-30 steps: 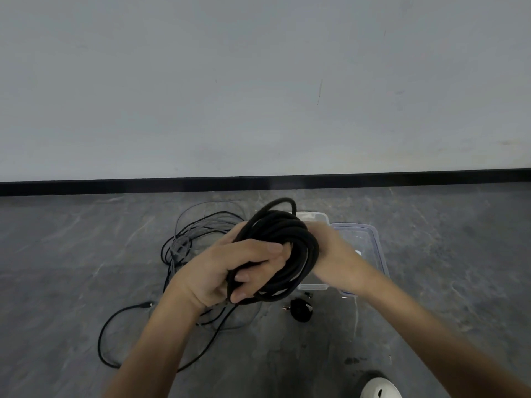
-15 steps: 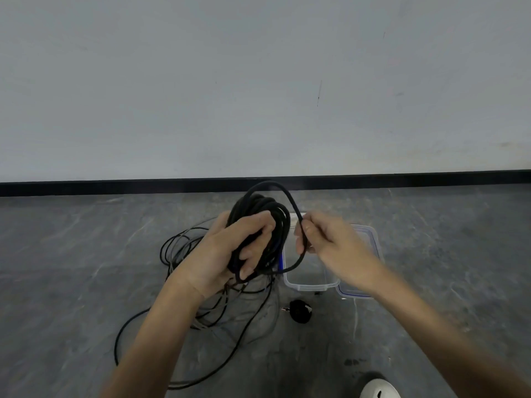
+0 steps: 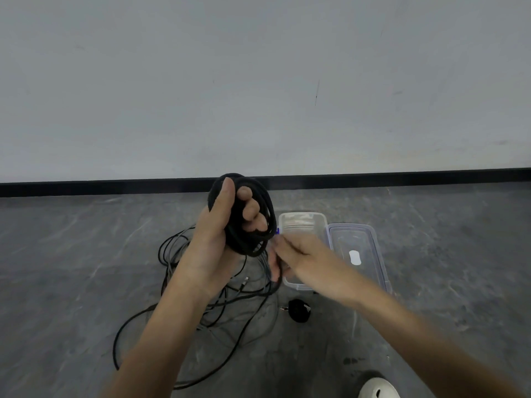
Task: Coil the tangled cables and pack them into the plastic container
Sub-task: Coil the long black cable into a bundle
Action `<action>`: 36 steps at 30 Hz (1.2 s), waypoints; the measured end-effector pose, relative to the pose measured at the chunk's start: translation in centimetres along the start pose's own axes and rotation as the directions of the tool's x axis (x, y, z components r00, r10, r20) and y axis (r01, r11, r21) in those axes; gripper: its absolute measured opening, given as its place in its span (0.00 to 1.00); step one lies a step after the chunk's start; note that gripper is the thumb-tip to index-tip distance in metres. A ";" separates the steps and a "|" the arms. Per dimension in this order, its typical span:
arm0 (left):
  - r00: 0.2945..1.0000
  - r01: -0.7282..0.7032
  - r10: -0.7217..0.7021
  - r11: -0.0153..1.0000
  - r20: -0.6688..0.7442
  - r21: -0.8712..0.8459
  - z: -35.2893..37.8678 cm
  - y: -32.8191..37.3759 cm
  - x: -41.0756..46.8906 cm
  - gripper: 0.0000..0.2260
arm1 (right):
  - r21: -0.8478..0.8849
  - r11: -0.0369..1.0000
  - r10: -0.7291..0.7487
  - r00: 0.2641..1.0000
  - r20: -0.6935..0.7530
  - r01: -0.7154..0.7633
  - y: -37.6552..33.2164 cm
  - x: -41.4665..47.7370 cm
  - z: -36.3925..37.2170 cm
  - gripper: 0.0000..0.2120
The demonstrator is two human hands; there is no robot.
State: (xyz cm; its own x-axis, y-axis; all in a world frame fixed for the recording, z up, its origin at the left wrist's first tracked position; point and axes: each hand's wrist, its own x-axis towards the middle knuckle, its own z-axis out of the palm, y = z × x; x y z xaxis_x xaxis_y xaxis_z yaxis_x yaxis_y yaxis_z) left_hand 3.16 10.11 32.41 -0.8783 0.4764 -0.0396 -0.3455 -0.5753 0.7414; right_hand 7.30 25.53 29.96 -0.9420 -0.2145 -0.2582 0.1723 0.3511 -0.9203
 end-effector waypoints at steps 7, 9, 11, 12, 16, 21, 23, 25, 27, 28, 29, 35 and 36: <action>0.978 -0.151 0.147 0.989 -0.151 -0.011 -0.1 -0.1 0.3 0.09 | 0.111 0.993 0.029 0.983 0.179 -0.050 0.7 -0.5 1.4 0.06; 0.965 -0.188 0.189 0.982 -0.181 0.023 -0.3 0.0 0.3 0.09 | 0.082 0.996 0.022 0.990 0.143 -0.034 0.5 -0.6 2.0 0.07; 0.955 -0.212 0.220 0.975 -0.200 0.061 -0.5 0.1 0.4 0.10 | 0.052 0.999 -0.005 0.996 0.086 0.001 0.5 -0.6 2.4 0.07; 0.950 -0.221 0.234 0.972 -0.206 0.085 -0.6 0.1 0.4 0.09 | 0.035 0.999 -0.014 0.998 0.067 0.012 0.5 -0.6 2.4 0.08; 0.937 -0.240 0.281 0.949 -0.205 0.206 -0.4 -0.3 0.6 0.10 | 0.020 1.000 0.019 0.994 0.107 -0.021 0.1 -0.7 1.9 0.06; 0.902 -0.268 0.350 0.912 -0.251 0.310 -0.4 -0.7 0.7 0.10 | 0.075 0.996 0.038 0.974 0.225 -0.056 0.0 -1.2 2.1 0.07; 0.879 -0.280 0.400 0.874 -0.261 0.398 -0.6 -0.6 0.8 0.10 | 0.062 0.997 0.040 0.981 0.192 -0.053 0.2 -1.1 2.4 0.08; 0.854 -0.305 0.431 0.869 -0.293 0.390 -0.8 -0.2 0.9 0.09 | 0.053 0.997 0.043 0.984 0.171 -0.052 0.2 -1.1 2.6 0.09; 0.839 -0.324 0.442 0.874 -0.318 0.362 -1.1 0.1 1.1 0.10 | 0.027 0.999 0.037 0.984 0.175 -0.042 0.2 -1.2 2.6 0.10; 0.833 -0.330 0.451 0.870 -0.319 0.367 -1.3 0.1 1.1 0.11 | 0.014 0.999 0.029 0.982 0.185 -0.033 0.0 -1.3 2.5 0.10; 0.831 -0.333 0.458 0.865 -0.317 0.376 -1.4 0.1 1.1 0.11 | 0.003 1.000 0.025 0.980 0.196 -0.026 -0.1 -1.4 2.4 0.10; 0.820 -0.329 0.493 0.822 -0.292 0.464 -2.2 -0.1 1.4 0.12 | 0.011 0.998 0.049 0.936 0.348 -0.057 -0.2 -1.9 2.0 0.06; 0.815 -0.325 0.507 0.801 -0.280 0.503 -2.3 -0.1 1.4 0.12 | 0.022 0.999 0.036 0.932 0.362 -0.047 -0.4 -1.9 1.8 0.05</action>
State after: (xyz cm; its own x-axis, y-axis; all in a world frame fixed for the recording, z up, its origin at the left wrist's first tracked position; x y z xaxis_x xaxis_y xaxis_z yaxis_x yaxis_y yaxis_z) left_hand 1.18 9.34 30.71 -0.9838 -0.0894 0.1554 0.1747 -0.2814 0.9436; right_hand 9.58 24.19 30.29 -0.7671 -0.5169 -0.3799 0.2225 0.3411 -0.9133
